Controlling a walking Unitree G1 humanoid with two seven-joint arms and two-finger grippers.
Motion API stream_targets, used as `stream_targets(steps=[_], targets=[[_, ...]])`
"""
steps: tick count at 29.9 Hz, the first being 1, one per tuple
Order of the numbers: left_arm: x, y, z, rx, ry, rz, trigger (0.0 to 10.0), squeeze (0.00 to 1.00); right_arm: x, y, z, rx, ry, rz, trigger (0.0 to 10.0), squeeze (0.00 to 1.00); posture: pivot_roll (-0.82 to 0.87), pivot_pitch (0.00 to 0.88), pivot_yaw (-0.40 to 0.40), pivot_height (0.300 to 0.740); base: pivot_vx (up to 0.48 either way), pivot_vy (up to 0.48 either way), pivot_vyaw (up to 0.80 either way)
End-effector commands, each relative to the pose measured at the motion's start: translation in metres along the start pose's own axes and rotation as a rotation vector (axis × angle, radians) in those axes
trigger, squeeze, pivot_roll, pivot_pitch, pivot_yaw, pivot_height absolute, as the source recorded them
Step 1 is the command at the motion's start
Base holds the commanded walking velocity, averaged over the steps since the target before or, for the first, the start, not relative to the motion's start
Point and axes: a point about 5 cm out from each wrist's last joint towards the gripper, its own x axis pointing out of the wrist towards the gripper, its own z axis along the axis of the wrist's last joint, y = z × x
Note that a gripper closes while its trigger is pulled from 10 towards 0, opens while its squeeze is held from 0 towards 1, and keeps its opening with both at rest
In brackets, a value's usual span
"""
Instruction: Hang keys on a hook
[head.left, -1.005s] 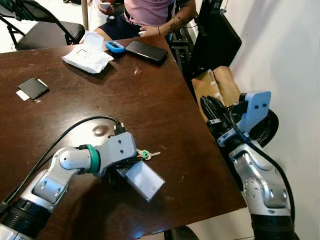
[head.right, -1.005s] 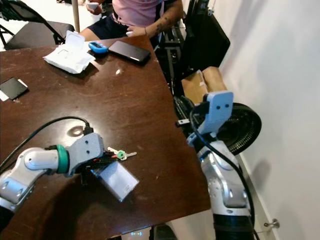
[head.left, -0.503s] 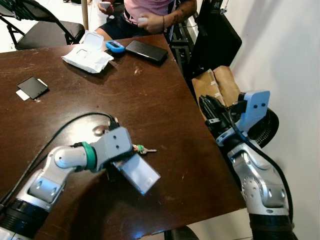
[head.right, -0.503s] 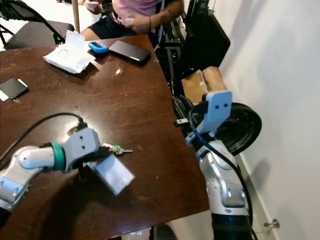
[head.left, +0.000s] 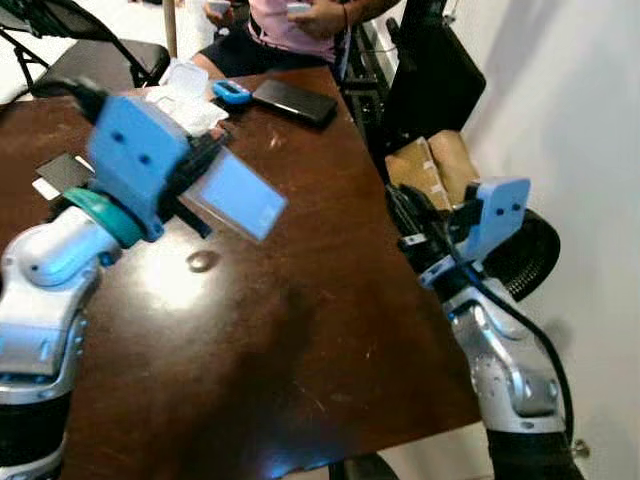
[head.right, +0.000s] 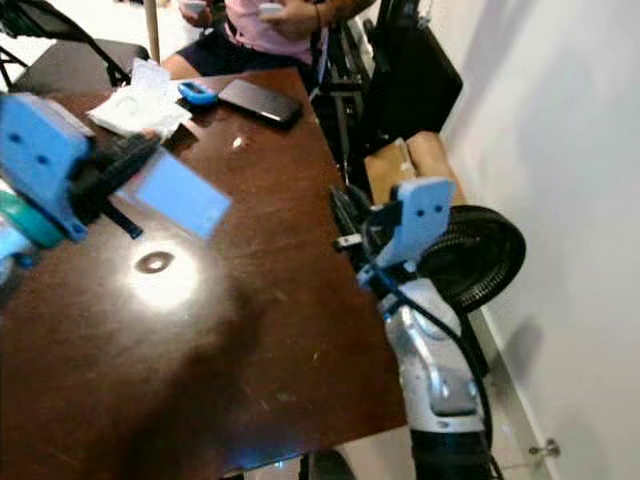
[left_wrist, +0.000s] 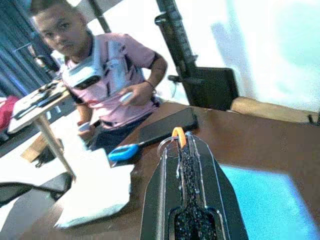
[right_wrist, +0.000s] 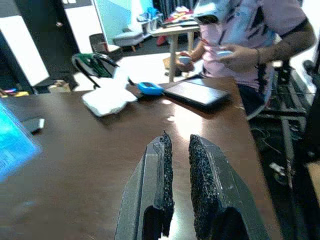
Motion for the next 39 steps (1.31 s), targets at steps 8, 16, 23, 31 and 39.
stream_targets(steps=[8, 16, 23, 31, 39], targets=[[-0.008, -0.024, -0.022, -0.041, 0.132, 0.042, 10.0, 0.00, -0.001, 0.013, -0.002, 0.017, -0.020, 0.002, 10.0, 0.00, 0.04, 0.143, 0.076, 0.740, 0.000, 0.000, 0.00], [-0.001, -0.023, -0.014, -0.026, 0.116, -0.009, 10.0, 0.00, 0.000, 0.012, -0.004, 0.002, -0.020, -0.001, 10.0, 0.00, 0.03, 0.143, 0.092, 0.740, 0.000, 0.000, 0.00], [-0.011, -0.050, -0.029, -0.022, 0.197, -0.164, 10.0, 0.09, -0.002, 0.014, -0.005, 0.002, -0.017, 0.001, 10.0, 0.00, 0.03, 0.139, 0.099, 0.740, 0.000, 0.000, 0.00], [-0.035, -0.082, -0.048, 0.007, 0.324, -0.440, 10.0, 0.00, -0.003, 0.014, -0.007, -0.003, -0.010, 0.005, 10.0, 0.00, 0.04, 0.147, 0.089, 0.740, 0.000, 0.000, 0.00], [0.002, -0.029, -0.022, -0.070, 0.135, 0.005, 10.0, 0.00, -0.003, 0.013, -0.003, -0.034, -0.028, 0.004, 10.0, 0.00, 0.04, 0.147, 0.088, 0.740, 0.000, 0.000, 0.00]])
